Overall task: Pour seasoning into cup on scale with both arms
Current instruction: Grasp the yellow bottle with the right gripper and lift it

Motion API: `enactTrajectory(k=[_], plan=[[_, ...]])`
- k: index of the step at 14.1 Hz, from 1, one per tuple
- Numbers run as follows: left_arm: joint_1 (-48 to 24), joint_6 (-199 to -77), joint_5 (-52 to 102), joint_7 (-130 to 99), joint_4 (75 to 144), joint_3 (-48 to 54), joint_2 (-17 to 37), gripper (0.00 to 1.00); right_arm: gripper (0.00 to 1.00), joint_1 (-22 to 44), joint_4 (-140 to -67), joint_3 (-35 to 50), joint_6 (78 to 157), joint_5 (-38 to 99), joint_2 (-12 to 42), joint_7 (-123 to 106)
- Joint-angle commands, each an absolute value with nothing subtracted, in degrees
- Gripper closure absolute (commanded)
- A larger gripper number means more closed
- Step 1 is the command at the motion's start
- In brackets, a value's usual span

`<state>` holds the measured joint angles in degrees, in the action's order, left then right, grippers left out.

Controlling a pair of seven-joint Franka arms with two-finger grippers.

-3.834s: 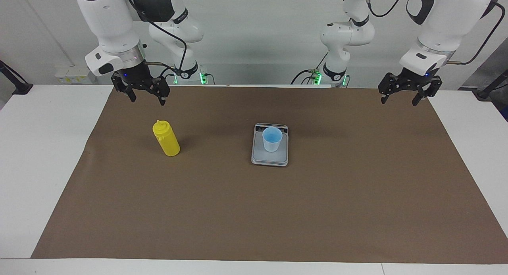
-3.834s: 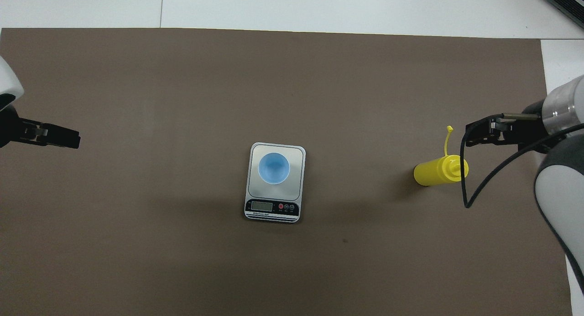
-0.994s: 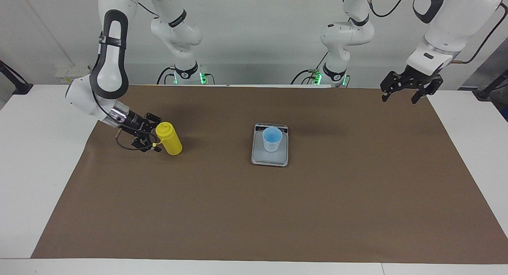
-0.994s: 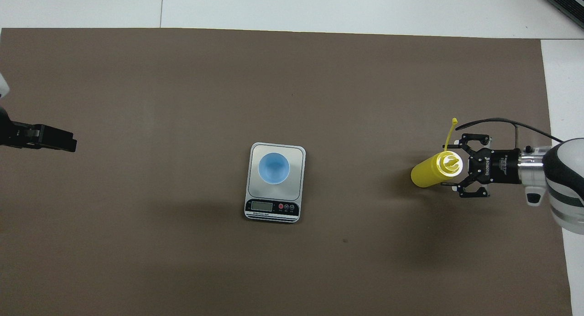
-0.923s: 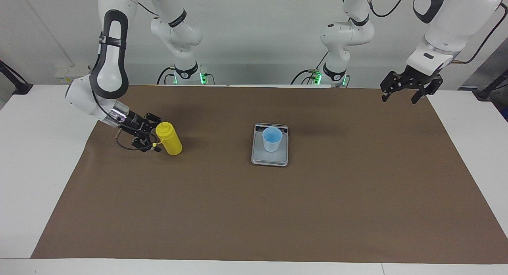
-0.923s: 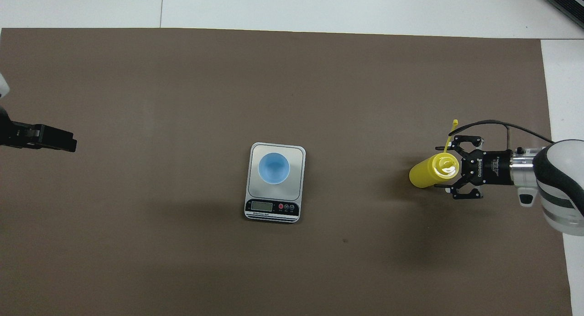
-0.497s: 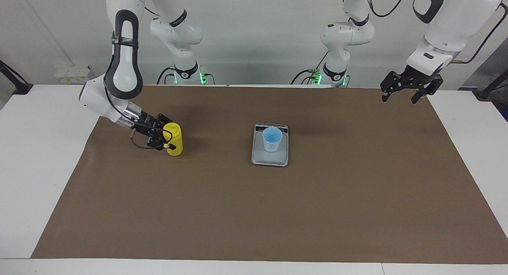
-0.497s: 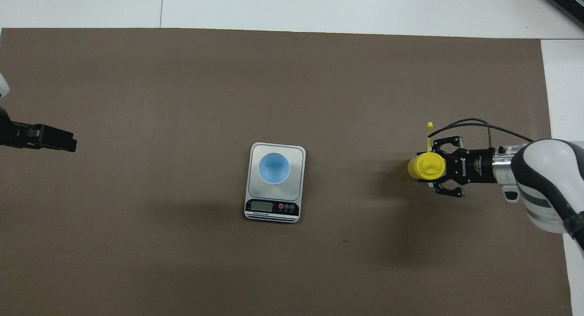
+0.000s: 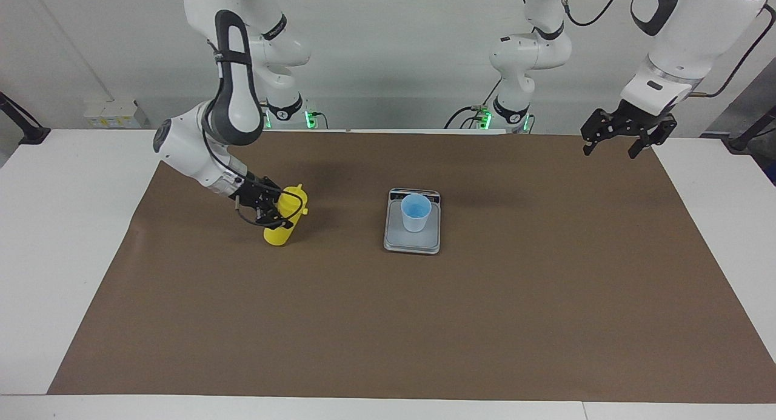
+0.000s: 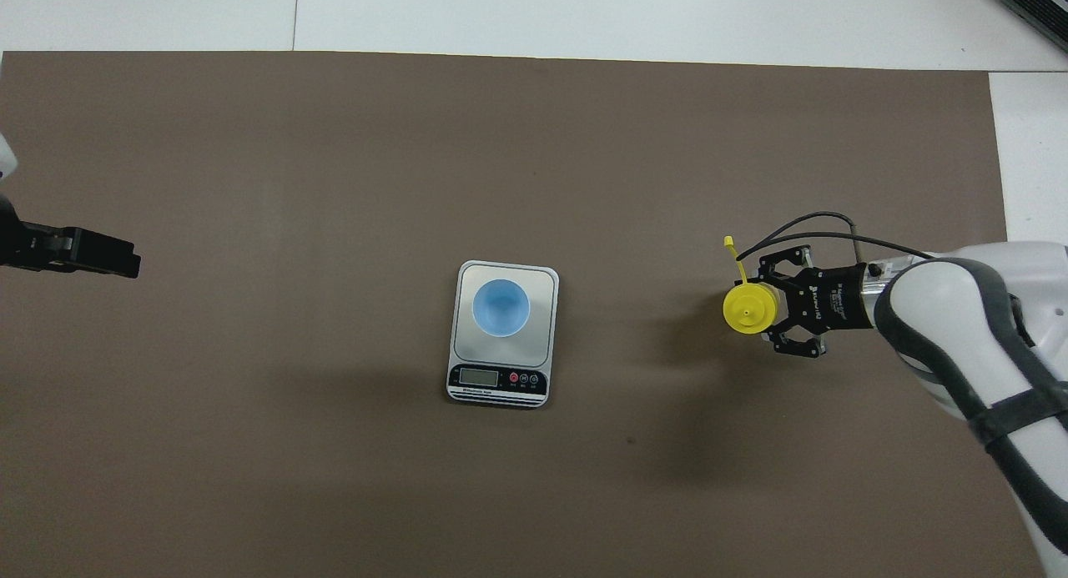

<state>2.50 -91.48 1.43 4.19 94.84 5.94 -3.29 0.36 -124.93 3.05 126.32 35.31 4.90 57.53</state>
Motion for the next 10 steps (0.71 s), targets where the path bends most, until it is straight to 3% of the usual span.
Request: enactTrajectory(k=[1,10], plan=[[2.9,-91.05,1.67,4.83,94.75,6.24,-3.78,0.0,1.0,4.38,-120.69,3.08,126.21,24.56,4.13,69.56],[2.9,-90.79,1.05,6.24,94.75,6.24,-3.78,0.0,1.0,18.52,-104.34,3.08,122.0,-7.6,10.28,99.57]])
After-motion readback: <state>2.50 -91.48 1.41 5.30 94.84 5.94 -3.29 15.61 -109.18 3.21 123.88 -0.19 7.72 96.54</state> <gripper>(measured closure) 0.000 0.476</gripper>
